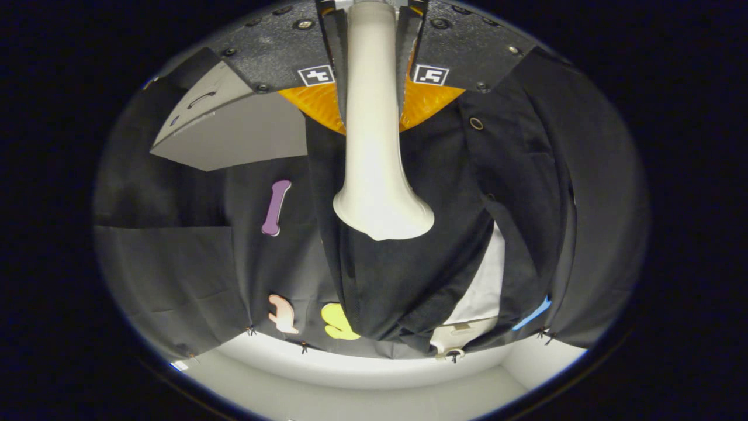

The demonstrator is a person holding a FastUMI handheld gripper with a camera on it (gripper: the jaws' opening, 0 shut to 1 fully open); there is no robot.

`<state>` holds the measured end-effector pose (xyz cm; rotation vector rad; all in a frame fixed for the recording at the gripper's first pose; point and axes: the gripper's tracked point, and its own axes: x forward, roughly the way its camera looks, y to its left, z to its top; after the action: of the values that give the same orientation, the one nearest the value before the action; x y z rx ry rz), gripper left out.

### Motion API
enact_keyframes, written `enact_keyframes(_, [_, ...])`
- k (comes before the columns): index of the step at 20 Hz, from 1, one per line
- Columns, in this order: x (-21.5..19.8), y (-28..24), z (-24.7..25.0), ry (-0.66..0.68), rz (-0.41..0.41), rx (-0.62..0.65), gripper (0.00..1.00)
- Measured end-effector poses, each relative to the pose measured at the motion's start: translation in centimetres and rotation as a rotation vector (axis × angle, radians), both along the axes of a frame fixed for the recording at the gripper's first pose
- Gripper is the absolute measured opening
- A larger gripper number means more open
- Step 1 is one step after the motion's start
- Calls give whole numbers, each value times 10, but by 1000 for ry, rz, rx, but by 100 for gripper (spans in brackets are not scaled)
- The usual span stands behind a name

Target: Iron the clothes twice with a garment steamer, once on the left side and once on the right side.

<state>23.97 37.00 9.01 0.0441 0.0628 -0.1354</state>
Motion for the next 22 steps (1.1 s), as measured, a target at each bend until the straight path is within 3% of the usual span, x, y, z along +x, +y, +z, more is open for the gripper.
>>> enact_keyframes(22, [-42,11,-155,268,18,-39,36])
